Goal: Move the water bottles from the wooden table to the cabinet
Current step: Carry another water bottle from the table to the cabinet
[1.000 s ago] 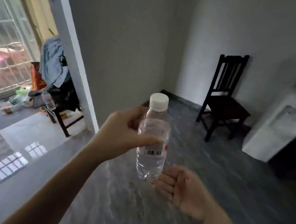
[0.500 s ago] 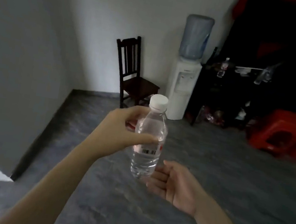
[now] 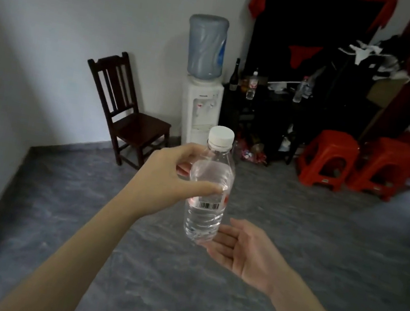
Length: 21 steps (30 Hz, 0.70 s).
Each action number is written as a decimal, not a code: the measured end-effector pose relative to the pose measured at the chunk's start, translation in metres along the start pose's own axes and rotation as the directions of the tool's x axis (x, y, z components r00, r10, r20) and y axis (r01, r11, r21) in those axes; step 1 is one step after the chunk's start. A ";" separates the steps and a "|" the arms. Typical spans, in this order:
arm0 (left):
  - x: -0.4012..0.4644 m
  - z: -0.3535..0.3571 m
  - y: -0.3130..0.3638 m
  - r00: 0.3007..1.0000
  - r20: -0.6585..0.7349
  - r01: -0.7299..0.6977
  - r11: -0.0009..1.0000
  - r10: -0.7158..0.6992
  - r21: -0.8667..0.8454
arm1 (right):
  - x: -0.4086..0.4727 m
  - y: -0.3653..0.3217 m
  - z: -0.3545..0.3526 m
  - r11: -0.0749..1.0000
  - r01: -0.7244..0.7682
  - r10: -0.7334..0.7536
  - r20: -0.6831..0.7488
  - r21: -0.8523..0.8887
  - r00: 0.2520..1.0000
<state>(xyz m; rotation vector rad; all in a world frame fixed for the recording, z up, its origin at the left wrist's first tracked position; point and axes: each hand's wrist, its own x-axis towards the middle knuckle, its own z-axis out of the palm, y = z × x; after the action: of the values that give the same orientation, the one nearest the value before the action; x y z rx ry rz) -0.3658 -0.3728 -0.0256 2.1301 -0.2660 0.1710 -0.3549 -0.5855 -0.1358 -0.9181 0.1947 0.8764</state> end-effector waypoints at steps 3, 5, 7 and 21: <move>0.041 0.013 0.003 0.999 -0.018 -0.031 1.000 0.031 0.008 | 0.013 -0.038 -0.017 1.000 0.020 -0.020 0.027 0.004 0.999; 0.072 0.022 0.004 0.999 -0.022 -0.042 0.999 0.042 0.002 | 0.022 -0.066 -0.029 0.999 0.028 -0.027 0.046 -0.018 0.999; 0.100 0.029 0.004 0.999 -0.027 -0.044 0.999 0.044 0.011 | 0.032 -0.091 -0.041 0.999 0.020 -0.019 0.055 -0.026 0.998; 0.250 0.050 -0.035 0.999 -0.045 0.000 1.000 0.000 0.001 | 0.129 -0.207 -0.092 0.998 -0.025 0.027 0.045 -0.050 0.999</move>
<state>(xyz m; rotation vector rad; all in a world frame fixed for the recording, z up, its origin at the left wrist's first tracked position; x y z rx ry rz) -0.1140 -0.4277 -0.0248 2.1248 -0.2398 0.2186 -0.1007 -0.6424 -0.1298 -0.9424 0.1465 0.9292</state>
